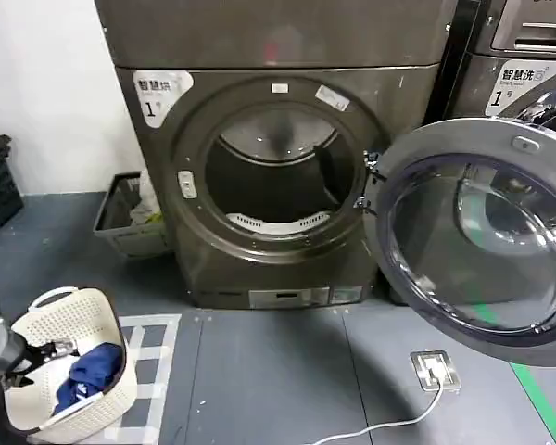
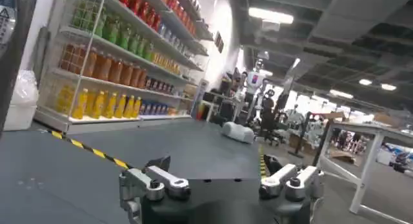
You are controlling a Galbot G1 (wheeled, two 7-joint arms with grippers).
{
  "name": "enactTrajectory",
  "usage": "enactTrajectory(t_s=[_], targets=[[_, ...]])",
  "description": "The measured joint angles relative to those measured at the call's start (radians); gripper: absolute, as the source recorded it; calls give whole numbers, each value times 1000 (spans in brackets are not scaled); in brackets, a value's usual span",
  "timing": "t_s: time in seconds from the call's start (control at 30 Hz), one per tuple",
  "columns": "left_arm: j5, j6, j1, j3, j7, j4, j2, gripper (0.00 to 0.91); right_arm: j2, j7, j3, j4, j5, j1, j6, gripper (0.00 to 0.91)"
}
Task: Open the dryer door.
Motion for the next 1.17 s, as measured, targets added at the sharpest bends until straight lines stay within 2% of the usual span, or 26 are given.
enactTrajectory(t_s=[1.17], targets=[[-15,0,-28,11,3,23,5,907,9,-15,7,5,2,-5,10,907]])
